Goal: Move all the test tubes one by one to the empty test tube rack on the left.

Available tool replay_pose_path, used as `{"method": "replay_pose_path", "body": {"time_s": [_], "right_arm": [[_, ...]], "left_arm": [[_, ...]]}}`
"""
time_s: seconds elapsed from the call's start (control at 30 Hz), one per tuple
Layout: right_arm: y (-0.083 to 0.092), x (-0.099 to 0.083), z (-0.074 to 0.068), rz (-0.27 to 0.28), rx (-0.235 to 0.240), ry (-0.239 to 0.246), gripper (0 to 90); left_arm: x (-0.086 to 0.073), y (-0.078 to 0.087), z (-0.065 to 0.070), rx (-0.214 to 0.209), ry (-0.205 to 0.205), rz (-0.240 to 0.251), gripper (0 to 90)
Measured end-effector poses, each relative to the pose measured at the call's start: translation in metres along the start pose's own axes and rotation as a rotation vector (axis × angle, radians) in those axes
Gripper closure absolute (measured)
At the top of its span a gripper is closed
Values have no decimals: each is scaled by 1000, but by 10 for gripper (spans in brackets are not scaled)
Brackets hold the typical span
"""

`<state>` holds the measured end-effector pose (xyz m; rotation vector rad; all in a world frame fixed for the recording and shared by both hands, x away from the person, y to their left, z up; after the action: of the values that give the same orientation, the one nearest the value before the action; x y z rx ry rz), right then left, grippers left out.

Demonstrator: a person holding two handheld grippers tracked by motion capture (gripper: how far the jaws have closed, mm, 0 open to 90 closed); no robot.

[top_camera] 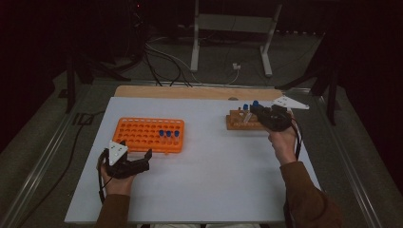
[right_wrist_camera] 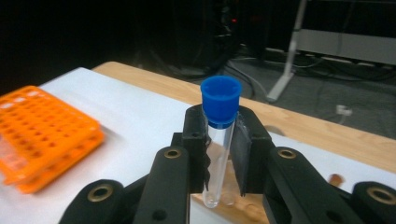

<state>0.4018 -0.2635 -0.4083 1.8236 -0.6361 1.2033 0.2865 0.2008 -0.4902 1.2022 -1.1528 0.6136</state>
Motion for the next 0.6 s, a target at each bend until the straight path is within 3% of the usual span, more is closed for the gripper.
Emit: {"method": "replay_pose_path", "body": {"time_s": [0.6], "right_arm": [[13,-26,-25,-26,113,-22,769]], "left_arm": [[-1,-1,-1,-3,7,0,7]]}}
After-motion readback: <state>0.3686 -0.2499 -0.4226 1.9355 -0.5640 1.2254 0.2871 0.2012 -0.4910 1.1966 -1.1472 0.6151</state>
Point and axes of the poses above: each handheld gripper's, and its own axes: y roughly backward along the jaws, x roughly out of its top, z roughly to its right, the point moved 1 cm from there along -y, roughly forward along the jaws, and after that the axes turned 7 degrees about -y, right-handed, at the moved point
